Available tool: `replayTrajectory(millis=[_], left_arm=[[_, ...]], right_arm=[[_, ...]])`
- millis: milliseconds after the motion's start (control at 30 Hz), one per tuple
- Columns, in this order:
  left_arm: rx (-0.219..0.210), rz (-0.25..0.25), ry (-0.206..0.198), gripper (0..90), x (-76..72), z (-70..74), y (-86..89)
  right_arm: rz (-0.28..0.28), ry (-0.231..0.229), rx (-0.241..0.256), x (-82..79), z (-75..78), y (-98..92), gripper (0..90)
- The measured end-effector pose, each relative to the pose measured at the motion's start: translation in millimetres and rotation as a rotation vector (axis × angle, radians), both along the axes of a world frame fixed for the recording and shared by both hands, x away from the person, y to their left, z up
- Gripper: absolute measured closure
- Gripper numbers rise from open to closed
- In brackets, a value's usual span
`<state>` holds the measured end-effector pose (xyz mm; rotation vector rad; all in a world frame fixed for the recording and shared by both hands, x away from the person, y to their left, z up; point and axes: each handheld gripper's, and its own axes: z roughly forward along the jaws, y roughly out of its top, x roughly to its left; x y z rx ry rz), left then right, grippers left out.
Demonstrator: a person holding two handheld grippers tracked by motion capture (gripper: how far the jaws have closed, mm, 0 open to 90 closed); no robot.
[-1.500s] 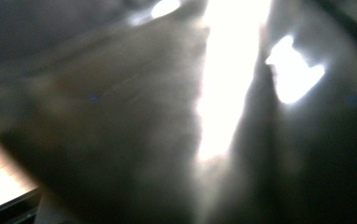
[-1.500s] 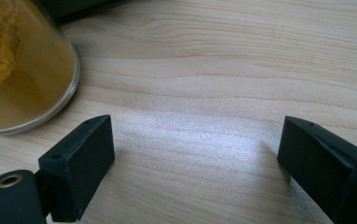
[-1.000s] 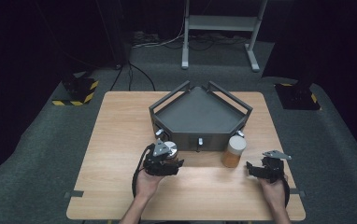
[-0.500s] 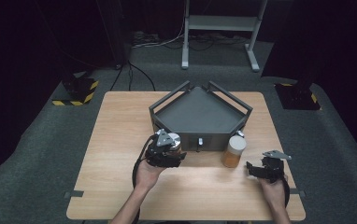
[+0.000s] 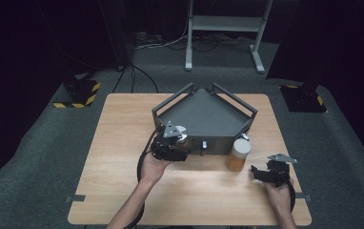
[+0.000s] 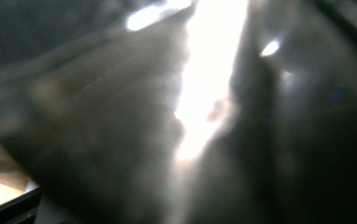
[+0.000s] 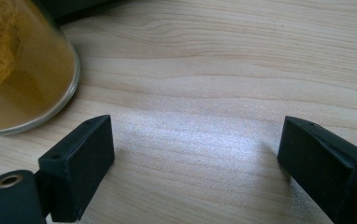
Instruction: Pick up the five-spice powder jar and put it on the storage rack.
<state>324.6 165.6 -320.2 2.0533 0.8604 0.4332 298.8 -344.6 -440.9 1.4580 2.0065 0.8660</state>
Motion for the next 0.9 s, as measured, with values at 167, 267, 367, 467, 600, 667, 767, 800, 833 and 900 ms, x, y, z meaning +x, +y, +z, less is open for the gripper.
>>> replayTrajectory(millis=[167,267,367,467,600,667,767,800,833,900], left_arm=[[-0.033,0.014,-0.018,31.2,2.4,2.5,-6.8],[-0.042,0.02,-0.018,31.2,7.0,4.7,-10.8],[-0.053,0.027,-0.017,31.2,10.8,5.7,-13.5],[0.006,-0.007,0.001,31.2,23.5,18.1,-13.5],[0.026,0.001,-0.002,31.2,29.3,20.1,-18.7],[0.029,0.006,0.0,31.2,33.7,21.2,-20.0],[0.032,0.01,-0.001,31.2,38.0,22.3,-20.9],[0.027,0.016,0.001,31.2,40.4,22.5,-20.8],[0.016,0.023,0.005,31.2,41.6,22.0,-20.6],[-0.079,0.082,-0.02,31.2,38.0,7.8,-25.2]], right_arm=[[0.0,0.0,0.001,0.0,0.0,-0.1,10.9],[0.0,0.0,0.001,0.0,0.0,-0.2,10.8],[0.0,0.0,0.001,0.0,0.0,-0.2,10.9],[0.0,0.0,0.001,0.0,0.0,-0.2,10.8],[0.0,0.0,0.001,0.0,0.0,-0.1,10.8],[0.0,0.0,0.0,0.0,0.0,-0.1,10.8],[0.0,0.0,0.0,0.0,0.0,-0.1,10.8],[0.0,0.0,0.0,0.0,0.0,-0.1,10.8],[0.0,0.0,0.0,0.0,0.0,-0.1,10.8],[0.0,0.0,0.001,0.0,0.0,-0.1,10.8]])
